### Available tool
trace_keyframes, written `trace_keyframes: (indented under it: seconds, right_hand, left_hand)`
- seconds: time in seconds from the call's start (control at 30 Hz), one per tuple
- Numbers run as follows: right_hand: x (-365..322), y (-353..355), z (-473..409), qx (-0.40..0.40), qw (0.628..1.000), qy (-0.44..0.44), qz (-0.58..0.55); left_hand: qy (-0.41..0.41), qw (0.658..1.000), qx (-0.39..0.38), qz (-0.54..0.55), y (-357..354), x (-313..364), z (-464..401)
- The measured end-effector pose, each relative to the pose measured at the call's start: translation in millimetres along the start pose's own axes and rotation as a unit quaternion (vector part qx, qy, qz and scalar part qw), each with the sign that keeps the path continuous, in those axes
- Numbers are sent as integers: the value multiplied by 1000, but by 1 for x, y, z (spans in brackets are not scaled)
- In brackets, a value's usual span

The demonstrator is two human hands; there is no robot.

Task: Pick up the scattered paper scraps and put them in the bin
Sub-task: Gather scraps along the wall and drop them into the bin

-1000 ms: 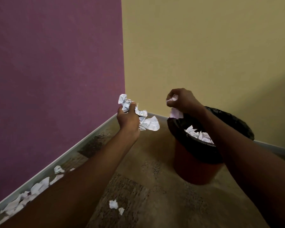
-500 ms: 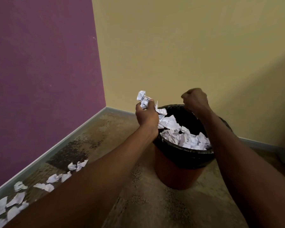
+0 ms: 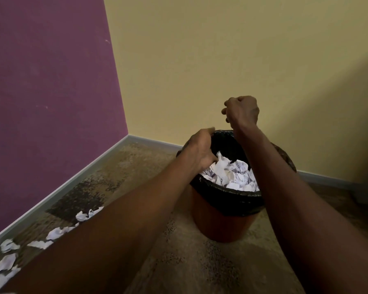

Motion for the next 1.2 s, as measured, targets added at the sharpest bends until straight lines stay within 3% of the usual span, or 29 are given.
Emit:
trace_keyframes:
  seconds: [0.13,0.27,0.4,0.53,0.67,0.77,0.93,1.07,1.2]
  right_hand:
    - [-3,-10,19,-19,1000,1,-1]
    - [-13,-13,34,-23,999,28,6]
    - [-15,-15,41,-28,998,50,27]
    - [-15,-17,50,-34,997,57,49]
    - [-26,-34,79,-63,992,90,60]
    - [-29,-62,124,-154,974,148,72]
    - [0,-106,229,-366,880,257,162]
    - [72,-126,319,-567,746,234,261]
    - [138,-122,399,-674,617,238,327]
  left_hand:
    - [-66,997,-7,-31,10,2,-1]
    - [-133,984,59,-99,28,-4,-8]
    - [-120,992,18,-29,29,-1,-1]
    - [-98,987,79,95,60,17,8]
    - [-102,984,116,89,122,14,17]
    - [-72,979,173,79,189,-4,16]
    - [1,977,211,4,289,-45,20]
    - [-12,964,244,-108,363,-65,42]
    - [-40,924,257,-280,439,-86,63]
Point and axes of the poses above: each hand's wrist, its own z-axis away from the middle knuckle, its own y-axis out of the back of the hand, x = y × z, the point moved 8 cm from there along -z, towards the middle knuckle, and after that the axes turned 15 degrees about x, right-handed, at the moved point
